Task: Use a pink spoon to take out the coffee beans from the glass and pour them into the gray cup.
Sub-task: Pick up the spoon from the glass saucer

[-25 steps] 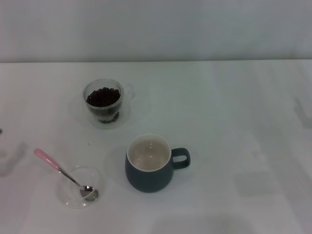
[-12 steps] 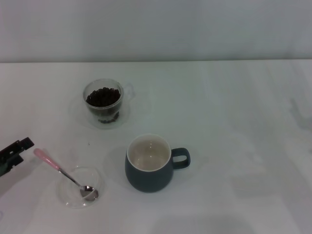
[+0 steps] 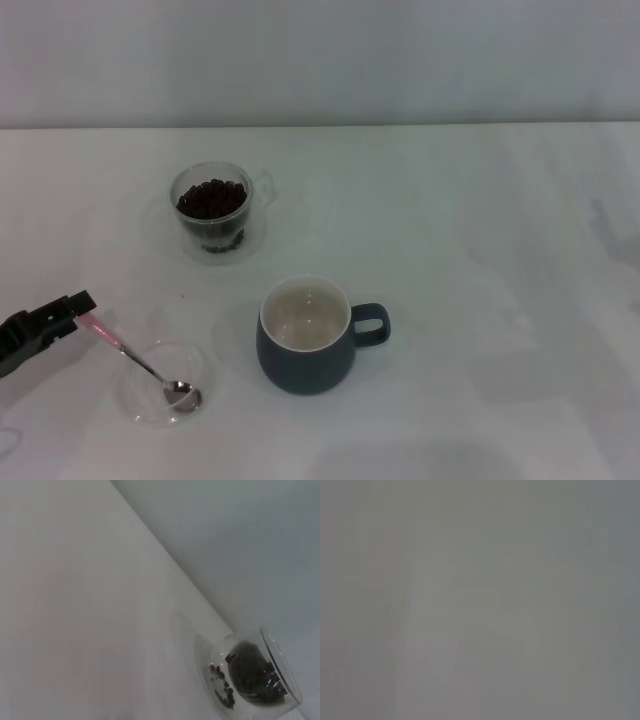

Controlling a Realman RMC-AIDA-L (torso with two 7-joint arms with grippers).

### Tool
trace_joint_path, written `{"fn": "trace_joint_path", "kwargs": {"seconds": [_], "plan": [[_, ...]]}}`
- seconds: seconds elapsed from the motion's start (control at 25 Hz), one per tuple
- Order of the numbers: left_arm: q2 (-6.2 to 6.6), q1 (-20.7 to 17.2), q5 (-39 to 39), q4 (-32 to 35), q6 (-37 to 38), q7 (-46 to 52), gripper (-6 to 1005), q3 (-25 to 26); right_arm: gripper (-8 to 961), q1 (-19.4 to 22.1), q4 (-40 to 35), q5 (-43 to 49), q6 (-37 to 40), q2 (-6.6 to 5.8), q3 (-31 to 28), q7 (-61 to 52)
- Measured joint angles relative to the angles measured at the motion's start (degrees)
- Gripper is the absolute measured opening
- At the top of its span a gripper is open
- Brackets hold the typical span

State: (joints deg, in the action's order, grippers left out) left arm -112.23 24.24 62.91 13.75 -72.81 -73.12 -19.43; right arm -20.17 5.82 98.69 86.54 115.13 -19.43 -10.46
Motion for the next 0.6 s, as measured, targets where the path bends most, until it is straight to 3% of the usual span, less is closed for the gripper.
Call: {"fn": "trace_joint_path", "kwargs": {"seconds": [0.24,0.6], "plan": [[-0.02,0.3,-0.2,0.1,0.3,-0.5,637,-1.3,826,-0.5,0.1,0.0,-0.3,0.05,0.0,0.0],[-0.07,1.2,-1.2,0.1,2.9,1.3,498,-3.4,826,-0.7,0.7,0.0,-0.4,0.09,0.0,0.2]]}}
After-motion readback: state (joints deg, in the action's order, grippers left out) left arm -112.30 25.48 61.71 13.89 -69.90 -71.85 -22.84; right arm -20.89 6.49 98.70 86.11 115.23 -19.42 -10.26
